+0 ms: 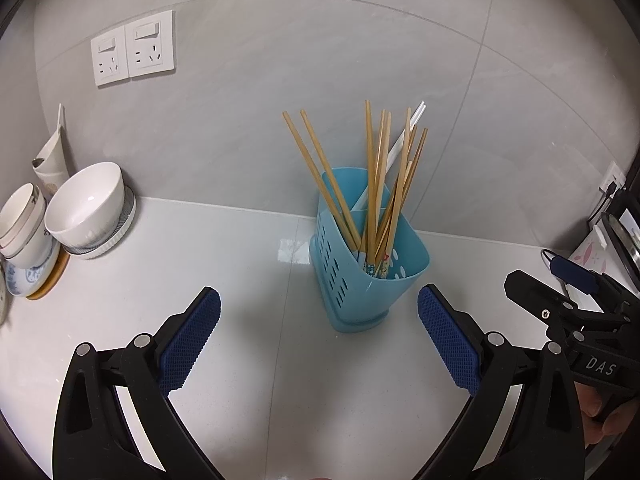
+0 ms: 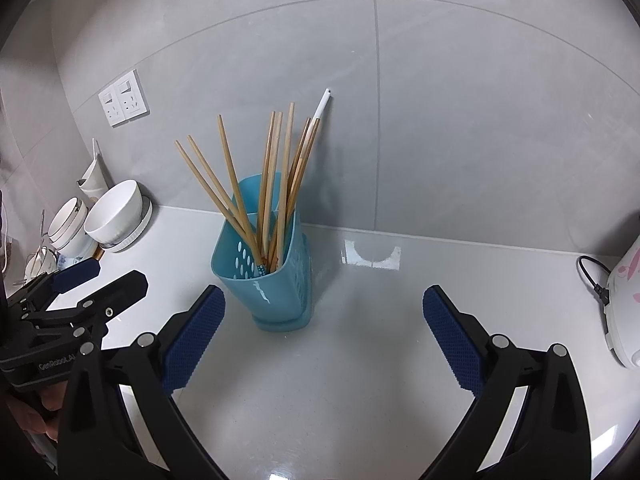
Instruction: Organize utensils
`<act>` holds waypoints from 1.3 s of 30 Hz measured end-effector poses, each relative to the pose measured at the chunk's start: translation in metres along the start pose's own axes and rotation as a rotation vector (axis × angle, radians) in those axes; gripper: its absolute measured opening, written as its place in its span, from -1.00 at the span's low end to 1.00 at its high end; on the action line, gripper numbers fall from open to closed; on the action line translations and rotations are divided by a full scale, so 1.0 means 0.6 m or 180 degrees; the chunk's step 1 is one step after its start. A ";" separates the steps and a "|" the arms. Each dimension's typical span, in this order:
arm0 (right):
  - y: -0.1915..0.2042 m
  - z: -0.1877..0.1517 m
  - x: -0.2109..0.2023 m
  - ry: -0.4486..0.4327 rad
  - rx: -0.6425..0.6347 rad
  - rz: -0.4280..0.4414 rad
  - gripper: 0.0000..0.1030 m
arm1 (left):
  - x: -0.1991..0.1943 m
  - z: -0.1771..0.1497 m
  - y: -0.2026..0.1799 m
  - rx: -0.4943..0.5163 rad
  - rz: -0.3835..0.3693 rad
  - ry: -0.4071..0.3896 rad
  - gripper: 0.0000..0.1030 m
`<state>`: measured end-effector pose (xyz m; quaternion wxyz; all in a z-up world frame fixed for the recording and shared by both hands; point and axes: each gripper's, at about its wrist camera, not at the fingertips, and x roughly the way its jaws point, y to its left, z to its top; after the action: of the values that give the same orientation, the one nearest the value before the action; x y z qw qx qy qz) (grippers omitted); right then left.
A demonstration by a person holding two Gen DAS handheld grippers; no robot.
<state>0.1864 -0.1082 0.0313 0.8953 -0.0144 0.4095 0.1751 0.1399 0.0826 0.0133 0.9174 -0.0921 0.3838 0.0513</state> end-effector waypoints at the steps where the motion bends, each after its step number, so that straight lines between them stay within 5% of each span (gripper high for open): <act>1: 0.000 0.000 0.000 -0.0005 -0.0006 -0.0005 0.85 | 0.000 0.000 -0.001 -0.0004 0.0004 -0.0002 0.88; 39: -0.001 -0.009 0.002 0.0041 0.0082 0.0021 0.85 | 0.013 0.000 -0.013 0.0051 0.0106 0.0096 0.89</act>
<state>0.1834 -0.1091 0.0268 0.8921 -0.0026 0.4175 0.1727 0.1466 0.0751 0.0086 0.9112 -0.0790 0.3996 0.0621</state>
